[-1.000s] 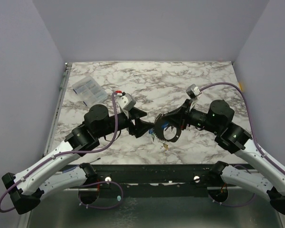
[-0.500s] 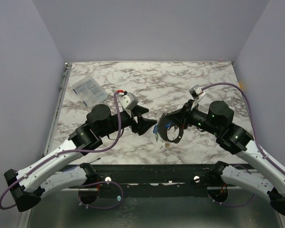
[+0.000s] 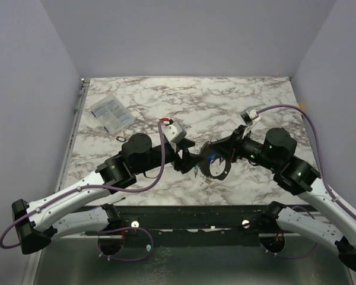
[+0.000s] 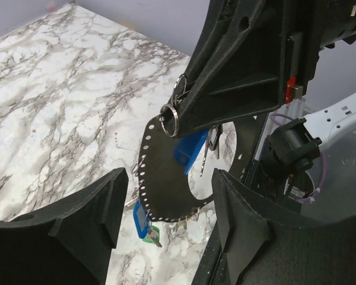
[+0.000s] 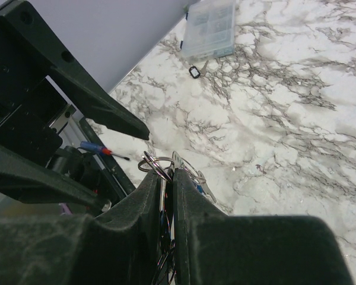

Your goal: Put the keys on the keyring

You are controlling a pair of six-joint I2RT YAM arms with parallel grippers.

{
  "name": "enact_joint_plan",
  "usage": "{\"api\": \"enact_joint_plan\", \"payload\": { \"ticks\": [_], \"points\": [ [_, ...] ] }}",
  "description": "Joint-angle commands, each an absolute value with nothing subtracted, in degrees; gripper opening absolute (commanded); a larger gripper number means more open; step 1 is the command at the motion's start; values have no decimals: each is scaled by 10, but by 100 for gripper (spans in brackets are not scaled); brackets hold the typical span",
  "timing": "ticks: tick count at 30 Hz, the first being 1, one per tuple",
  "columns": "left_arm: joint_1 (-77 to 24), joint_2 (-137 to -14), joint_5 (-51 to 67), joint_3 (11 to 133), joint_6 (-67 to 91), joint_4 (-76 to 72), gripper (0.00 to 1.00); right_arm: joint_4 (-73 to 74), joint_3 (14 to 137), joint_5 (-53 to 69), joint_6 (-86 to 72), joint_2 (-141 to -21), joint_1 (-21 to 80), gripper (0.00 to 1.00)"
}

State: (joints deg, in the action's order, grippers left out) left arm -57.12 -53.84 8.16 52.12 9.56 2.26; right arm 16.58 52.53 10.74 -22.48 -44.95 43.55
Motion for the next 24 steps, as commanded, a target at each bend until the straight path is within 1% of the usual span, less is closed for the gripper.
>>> {"api": "enact_joint_plan", "payload": {
  "ticks": [1,4,14,24],
  "points": [
    [-596,-551,47,544,81,2,64,158,530,110,-227,-449,439,1],
    [-606,-557,36,548,78,-7,62,161,529,116,-227,-450,439,1],
    [-611,-564,-19,549,71,-31,51,157,525,158,-220,-452,439,1],
    [-613,-575,-17,548,75,-45,50,151,525,182,-217,-457,439,1]
  ]
}}
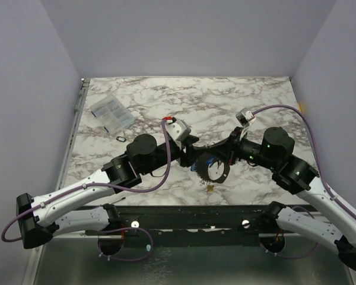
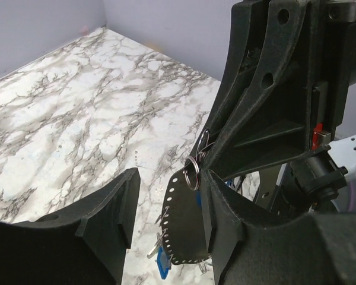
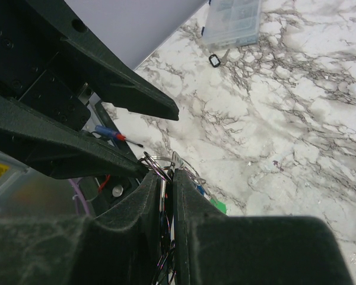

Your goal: Put the keys on the keyring

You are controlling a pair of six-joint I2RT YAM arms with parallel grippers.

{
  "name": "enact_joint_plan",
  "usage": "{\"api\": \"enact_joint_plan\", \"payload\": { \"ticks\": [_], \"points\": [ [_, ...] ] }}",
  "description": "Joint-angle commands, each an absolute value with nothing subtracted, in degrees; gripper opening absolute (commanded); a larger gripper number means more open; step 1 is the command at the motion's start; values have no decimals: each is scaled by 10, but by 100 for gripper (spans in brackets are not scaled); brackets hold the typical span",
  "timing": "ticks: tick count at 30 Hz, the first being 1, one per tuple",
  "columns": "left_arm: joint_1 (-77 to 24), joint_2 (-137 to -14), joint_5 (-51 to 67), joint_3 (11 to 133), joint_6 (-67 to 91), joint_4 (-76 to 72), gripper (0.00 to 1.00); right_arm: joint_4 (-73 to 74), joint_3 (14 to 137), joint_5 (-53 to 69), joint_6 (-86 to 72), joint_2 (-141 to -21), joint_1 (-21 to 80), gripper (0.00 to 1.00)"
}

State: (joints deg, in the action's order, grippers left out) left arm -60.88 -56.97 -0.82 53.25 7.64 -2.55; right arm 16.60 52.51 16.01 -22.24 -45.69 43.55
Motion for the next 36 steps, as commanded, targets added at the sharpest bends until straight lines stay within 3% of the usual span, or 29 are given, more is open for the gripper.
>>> {"api": "enact_joint_plan", "payload": {
  "ticks": [1,9,22,31,36],
  "points": [
    [-613,-575,-16,547,75,-44,50,151,525,182,-216,-457,439,1],
    [-613,-572,-22,540,76,-46,50,152,529,189,-215,-458,439,1],
    [-613,-537,-137,511,60,-14,45,150,531,224,-214,-448,439,1],
    [-613,-496,87,536,75,-7,45,158,536,213,-216,-452,439,1],
    [-613,-503,135,547,84,-6,45,143,536,244,-222,-456,439,1]
  ]
}}
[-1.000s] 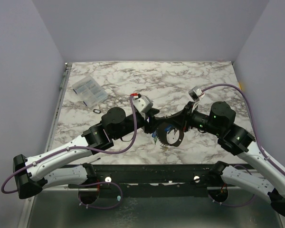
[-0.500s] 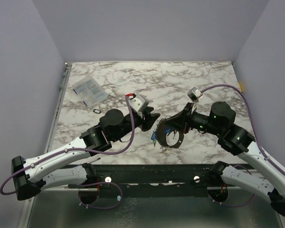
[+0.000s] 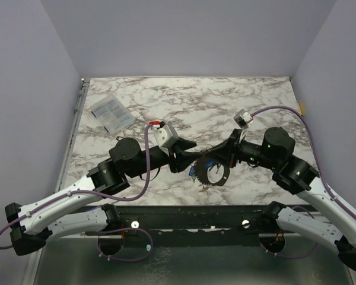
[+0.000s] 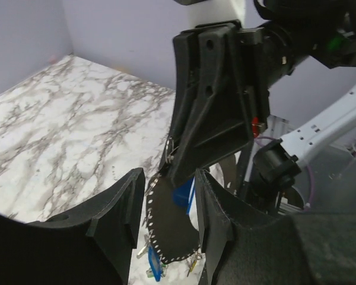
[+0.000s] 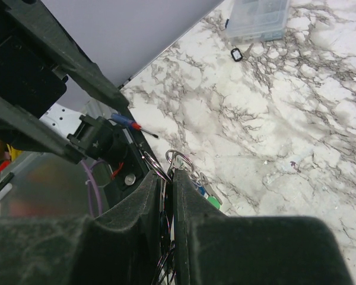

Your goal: Put the keys on the keyring

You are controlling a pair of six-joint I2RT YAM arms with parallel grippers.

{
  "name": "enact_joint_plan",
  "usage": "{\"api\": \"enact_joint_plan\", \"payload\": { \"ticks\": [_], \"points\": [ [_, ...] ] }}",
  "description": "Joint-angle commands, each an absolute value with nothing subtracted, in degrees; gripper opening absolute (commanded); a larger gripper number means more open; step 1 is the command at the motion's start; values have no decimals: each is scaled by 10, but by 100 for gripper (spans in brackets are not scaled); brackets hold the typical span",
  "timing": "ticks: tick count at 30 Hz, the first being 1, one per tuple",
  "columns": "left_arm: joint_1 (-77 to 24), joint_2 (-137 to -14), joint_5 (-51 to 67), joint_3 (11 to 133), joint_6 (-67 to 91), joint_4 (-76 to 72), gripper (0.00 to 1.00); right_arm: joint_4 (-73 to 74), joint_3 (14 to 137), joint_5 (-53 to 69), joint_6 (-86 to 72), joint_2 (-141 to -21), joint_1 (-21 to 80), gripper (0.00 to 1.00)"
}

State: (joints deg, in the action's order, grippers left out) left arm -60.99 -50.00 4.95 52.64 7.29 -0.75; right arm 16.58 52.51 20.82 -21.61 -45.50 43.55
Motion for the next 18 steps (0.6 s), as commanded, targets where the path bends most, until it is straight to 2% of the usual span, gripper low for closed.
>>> {"api": "enact_joint_plan", "payload": {
  "ticks": [1,8,18],
  "points": [
    [-613,-505,136,547,85,-6,45,141,536,251,-222,-458,439,1],
    [-614,-538,151,564,90,-7,43,139,536,286,-220,-463,439,1],
    [-613,-553,135,560,96,-24,34,138,534,309,-214,-468,439,1]
  ]
}}
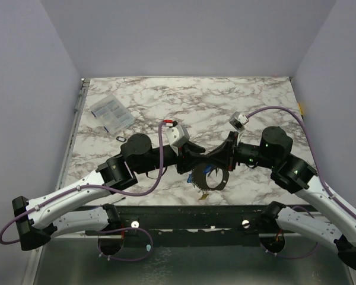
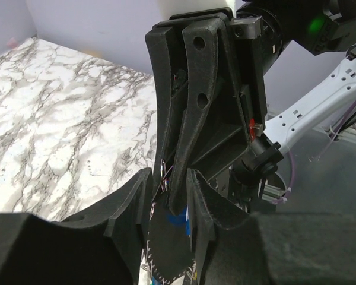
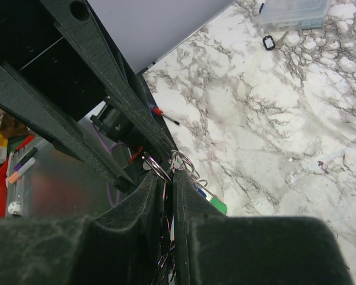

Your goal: Put the keys on the keyring

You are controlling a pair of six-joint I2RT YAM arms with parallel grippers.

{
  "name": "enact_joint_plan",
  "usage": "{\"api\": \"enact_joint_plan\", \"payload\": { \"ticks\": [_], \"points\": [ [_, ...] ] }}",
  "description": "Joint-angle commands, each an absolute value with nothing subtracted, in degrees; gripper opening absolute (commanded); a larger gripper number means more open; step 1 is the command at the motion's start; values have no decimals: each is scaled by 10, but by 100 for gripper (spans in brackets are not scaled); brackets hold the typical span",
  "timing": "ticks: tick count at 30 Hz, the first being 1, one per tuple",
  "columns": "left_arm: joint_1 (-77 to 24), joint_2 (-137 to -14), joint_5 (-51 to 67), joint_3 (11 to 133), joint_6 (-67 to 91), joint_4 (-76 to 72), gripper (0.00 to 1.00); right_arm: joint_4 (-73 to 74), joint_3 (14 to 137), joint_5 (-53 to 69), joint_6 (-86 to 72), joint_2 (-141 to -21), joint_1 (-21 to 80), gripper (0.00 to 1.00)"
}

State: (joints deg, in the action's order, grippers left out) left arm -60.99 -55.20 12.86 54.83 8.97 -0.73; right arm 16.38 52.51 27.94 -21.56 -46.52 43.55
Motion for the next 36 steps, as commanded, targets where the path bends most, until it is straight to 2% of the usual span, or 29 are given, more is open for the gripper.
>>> {"api": "enact_joint_plan", "payload": {
  "ticks": [1,9,16,20,27,29,32,34,36],
  "points": [
    [-613,-553,134,560,96,-25,33,139,534,311,-213,-468,439,1],
    [-613,-558,136,558,100,-26,18,137,533,324,-207,-468,439,1],
    [-613,-558,139,552,107,-26,16,131,530,332,-204,-465,439,1],
    [-613,-561,143,551,115,-26,0,129,528,336,-200,-463,439,1],
    [-613,-562,109,556,151,-11,0,119,516,331,-168,-450,439,1],
    [-614,-566,104,565,166,-2,0,121,513,330,-156,-447,439,12],
    [-613,-567,92,575,185,14,0,131,512,335,-140,-451,439,41],
    [-613,-563,86,578,196,17,0,137,508,337,-130,-456,439,49],
    [-613,-560,76,580,202,19,0,135,491,340,-123,-458,439,52]
  ]
}}
